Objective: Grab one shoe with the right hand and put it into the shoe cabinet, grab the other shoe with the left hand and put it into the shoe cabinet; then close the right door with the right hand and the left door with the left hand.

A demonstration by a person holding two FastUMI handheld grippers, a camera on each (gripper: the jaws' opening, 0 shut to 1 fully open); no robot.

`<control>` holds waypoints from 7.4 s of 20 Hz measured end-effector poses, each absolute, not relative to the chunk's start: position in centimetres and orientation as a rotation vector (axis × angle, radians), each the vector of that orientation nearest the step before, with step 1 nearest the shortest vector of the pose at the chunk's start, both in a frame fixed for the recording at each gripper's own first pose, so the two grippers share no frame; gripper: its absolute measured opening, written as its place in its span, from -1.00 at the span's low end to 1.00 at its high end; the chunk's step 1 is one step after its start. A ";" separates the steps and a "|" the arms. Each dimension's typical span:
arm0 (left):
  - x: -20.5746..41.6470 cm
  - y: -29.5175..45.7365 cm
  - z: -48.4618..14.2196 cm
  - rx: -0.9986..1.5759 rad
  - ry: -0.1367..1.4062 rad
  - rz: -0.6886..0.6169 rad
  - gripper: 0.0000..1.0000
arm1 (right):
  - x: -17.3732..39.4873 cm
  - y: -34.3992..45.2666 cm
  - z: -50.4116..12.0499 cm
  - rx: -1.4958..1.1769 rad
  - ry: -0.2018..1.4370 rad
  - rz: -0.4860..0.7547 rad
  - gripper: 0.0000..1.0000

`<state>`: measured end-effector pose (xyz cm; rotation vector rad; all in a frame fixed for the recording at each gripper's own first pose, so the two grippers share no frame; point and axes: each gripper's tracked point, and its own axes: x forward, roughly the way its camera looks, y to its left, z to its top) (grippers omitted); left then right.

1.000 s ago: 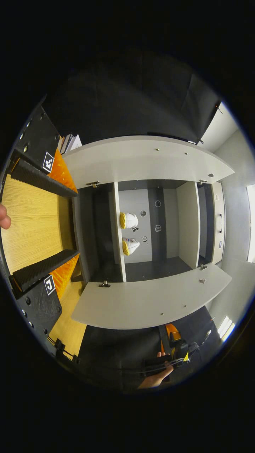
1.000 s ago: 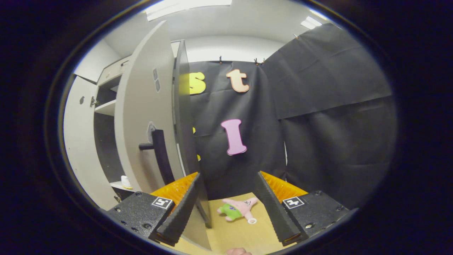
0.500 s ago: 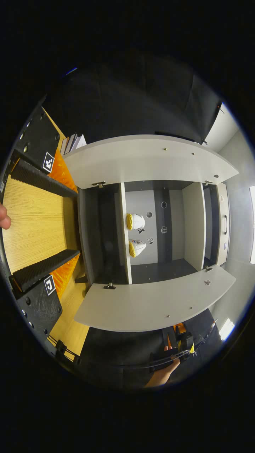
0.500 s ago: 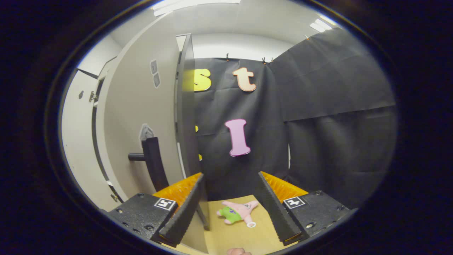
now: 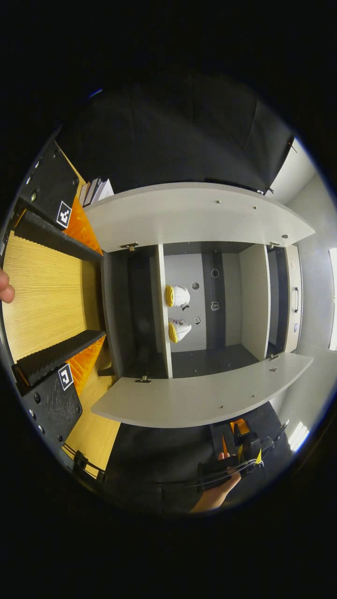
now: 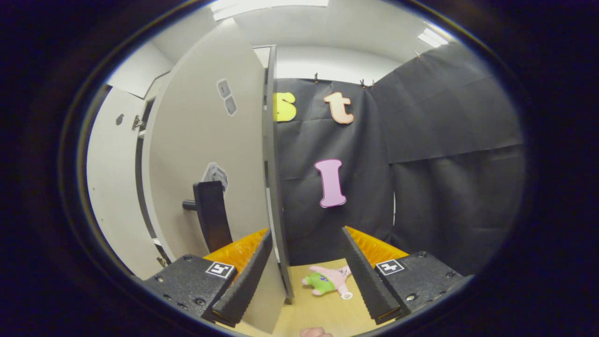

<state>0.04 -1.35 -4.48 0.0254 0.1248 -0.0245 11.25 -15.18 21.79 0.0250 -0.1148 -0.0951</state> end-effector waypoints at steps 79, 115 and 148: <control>8.7 26.4 14.5 -0.126 -0.169 0.292 0.89 | -2.3 -3.1 -0.4 -0.002 -0.048 -0.080 0.95; 20.6 8.6 15.9 -0.131 -0.129 0.001 0.89 | -1.6 -5.6 0.0 0.011 -0.049 -0.114 0.86; 1.5 -1.0 7.8 -0.110 -0.095 -0.111 0.89 | -1.8 -3.5 -2.7 0.002 -0.024 -0.082 0.87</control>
